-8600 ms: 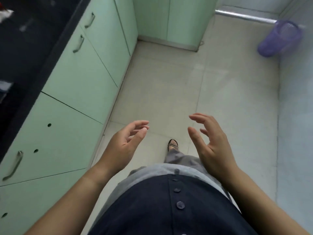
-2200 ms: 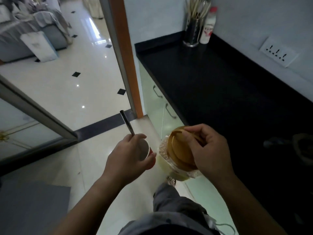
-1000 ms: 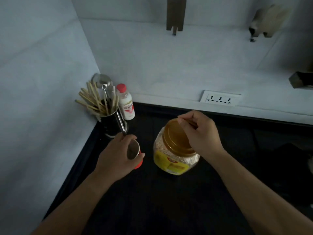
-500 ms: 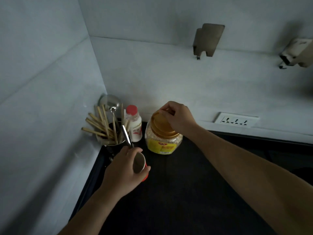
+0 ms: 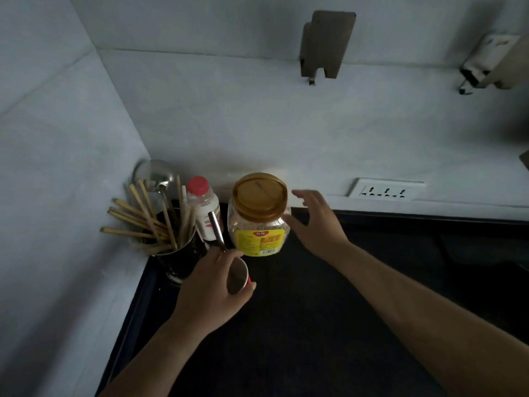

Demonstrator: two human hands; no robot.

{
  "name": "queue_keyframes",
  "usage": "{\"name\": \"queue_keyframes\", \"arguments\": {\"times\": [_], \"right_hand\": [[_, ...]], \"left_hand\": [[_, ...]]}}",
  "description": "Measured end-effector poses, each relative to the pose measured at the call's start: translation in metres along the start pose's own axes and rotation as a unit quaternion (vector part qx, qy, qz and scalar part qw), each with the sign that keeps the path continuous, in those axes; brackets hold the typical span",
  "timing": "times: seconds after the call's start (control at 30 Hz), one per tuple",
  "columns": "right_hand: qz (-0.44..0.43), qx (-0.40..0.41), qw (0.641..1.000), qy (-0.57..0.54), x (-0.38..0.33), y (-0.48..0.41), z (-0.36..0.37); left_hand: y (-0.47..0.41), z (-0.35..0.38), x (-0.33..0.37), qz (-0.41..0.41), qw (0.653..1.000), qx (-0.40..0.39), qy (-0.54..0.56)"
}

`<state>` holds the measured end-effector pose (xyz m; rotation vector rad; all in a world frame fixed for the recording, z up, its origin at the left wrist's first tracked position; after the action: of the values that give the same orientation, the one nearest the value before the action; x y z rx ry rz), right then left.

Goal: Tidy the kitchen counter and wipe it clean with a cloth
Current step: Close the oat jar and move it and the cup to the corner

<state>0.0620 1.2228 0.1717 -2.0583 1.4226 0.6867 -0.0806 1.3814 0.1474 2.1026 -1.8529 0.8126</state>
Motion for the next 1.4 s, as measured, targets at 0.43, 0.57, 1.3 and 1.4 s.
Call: {"name": "queue_keyframes", "arguments": {"times": [0.43, 0.57, 1.3, 1.4], "right_hand": [[0.092, -0.188, 0.955, 0.210, 0.138, 0.128, 0.076], [0.079, -0.177, 0.959, 0.206, 0.153, 0.140, 0.080], [0.116, -0.191, 0.953, 0.202, 0.141, 0.130, 0.080], [0.113, -0.162, 0.964, 0.175, 0.114, 0.114, 0.077]], "left_hand": [[-0.010, 0.061, 0.008, 0.048, 0.996, -0.052, -0.056], [-0.017, 0.075, -0.006, 0.021, 0.996, -0.043, -0.076], [0.013, 0.062, -0.034, -0.012, 1.000, 0.007, -0.007], [0.027, 0.052, -0.050, -0.036, 0.999, 0.022, -0.011]]}}
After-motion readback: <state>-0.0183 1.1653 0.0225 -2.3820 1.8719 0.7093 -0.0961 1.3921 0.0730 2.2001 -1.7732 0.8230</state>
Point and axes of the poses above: each hand's wrist, its own y-axis away from the middle knuckle, its own z-axis out of the palm, x = y × z, the point moved 7 cm from there along -y, towards the middle knuckle, and after that the axes turned 7 degrees about x, right-handed, at the moved point
